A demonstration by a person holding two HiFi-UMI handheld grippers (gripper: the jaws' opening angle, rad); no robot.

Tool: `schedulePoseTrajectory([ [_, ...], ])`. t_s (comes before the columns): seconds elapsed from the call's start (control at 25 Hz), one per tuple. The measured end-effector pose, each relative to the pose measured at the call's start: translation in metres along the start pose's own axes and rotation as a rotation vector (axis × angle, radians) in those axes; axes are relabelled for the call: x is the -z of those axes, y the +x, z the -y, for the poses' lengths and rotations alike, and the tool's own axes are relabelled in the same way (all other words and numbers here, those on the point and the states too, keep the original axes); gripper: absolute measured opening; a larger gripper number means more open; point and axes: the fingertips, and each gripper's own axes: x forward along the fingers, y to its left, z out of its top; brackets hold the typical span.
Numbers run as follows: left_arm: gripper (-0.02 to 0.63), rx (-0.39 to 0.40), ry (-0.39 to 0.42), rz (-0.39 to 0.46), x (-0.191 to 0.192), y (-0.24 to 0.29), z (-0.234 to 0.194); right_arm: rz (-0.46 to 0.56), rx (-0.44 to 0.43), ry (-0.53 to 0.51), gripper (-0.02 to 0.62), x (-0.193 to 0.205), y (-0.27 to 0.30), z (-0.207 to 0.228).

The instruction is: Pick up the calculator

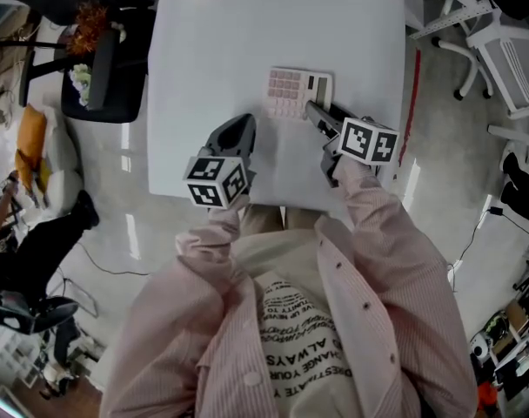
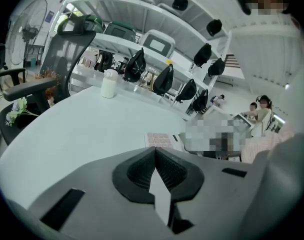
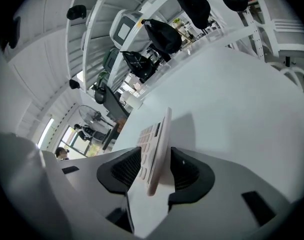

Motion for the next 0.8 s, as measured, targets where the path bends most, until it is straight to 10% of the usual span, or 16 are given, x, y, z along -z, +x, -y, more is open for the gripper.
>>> schedulePoseTrajectory([
  [0.8,0.002,0.007,-0.008,-0.011,0.0011,-0.0018,-0.0014,-0.019,-0.052,0.120,0.071,0.0022,0.0015,0.0000],
])
